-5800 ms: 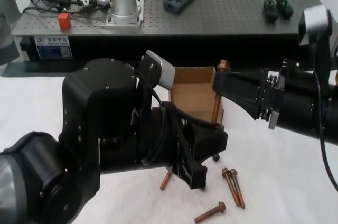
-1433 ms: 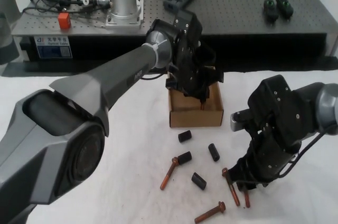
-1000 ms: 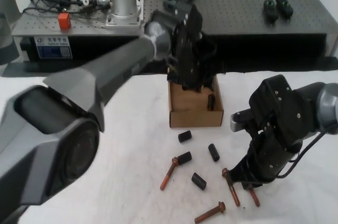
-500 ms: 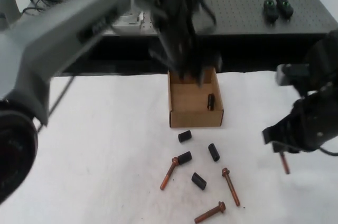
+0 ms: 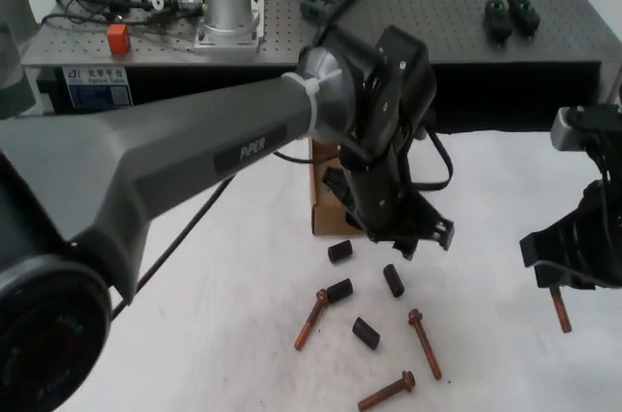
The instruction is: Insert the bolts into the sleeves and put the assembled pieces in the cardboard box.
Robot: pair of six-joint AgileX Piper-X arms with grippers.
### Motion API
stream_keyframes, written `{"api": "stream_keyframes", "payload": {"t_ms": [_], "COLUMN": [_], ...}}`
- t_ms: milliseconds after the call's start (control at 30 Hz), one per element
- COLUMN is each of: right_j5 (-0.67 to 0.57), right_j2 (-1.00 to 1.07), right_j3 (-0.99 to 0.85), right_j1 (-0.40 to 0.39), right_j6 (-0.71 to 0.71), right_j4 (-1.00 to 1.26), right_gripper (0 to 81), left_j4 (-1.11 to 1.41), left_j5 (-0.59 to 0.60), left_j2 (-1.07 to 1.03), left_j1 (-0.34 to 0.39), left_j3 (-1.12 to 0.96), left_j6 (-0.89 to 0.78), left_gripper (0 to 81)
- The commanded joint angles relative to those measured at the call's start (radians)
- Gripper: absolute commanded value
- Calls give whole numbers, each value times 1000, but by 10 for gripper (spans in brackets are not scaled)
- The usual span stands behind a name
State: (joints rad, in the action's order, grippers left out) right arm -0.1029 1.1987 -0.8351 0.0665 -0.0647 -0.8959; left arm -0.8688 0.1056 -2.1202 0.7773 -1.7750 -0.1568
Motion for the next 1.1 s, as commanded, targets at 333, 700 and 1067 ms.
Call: {"api": "stream_keyframes", "payload": {"t_ms": [333,700,1067], "right_j5": [-36,-36,-36], "right_j2": [-14,-14,-14], "right_j3": [-5,-5,-5], "right_j1": [3,3,3], "right_j6": [-2,-2,-2], "right_j4": [-20,-20,-20], "right_gripper": [5,5,5], "left_j4": [-160,-43,-68], "left_j5": [-106,-38,-80], "left_j2": [-16,-16,-78], "left_j1": [-93,-80,-67], "left_j3": [53,137,139], "left_j6": [311,481,548], "left_gripper": [381,381,188]}}
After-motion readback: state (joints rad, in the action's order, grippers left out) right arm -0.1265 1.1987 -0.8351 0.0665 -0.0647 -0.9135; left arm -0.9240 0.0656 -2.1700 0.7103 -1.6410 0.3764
